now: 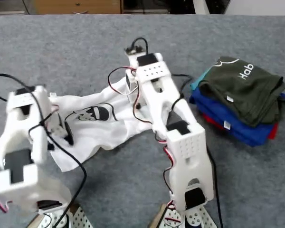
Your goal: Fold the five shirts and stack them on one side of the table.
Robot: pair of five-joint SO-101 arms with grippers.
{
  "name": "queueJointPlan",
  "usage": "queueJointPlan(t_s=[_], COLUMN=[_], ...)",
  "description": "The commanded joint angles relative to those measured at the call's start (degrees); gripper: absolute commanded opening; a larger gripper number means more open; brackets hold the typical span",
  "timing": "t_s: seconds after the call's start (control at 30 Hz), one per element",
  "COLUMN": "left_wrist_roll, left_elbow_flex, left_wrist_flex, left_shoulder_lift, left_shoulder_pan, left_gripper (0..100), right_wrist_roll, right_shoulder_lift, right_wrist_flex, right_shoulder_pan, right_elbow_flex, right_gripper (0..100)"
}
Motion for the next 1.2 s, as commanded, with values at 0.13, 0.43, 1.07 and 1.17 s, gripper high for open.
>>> queueJointPlan(t_s=[0.13,0.43,1.07,1.17], left_wrist_roll=[-7.2,-22.5,-51.3,-54.2], left_elbow_flex=[0.5,10.1,18.8,15.4], left_wrist_flex=[2.5,3.2,18.8,19.3], left_shoulder_lift=[9.1,-1.5,-48.9,-53.3], left_shoulder_pan=[1.1,-3.6,-14.4,-19.0], left_gripper=[3,2,2,2], right_wrist_roll=[1.4,7.8,22.8,22.8], right_shoulder_lift=[0.8,-3.5,-47.3,-50.4], right_wrist_flex=[7.9,15.1,14.9,14.9], right_shoulder_pan=[-0.4,0.5,0.6,0.7], right_elbow_flex=[0.0,10.7,39.3,37.0], right_gripper=[2.8,0.9,1.3,4.2])
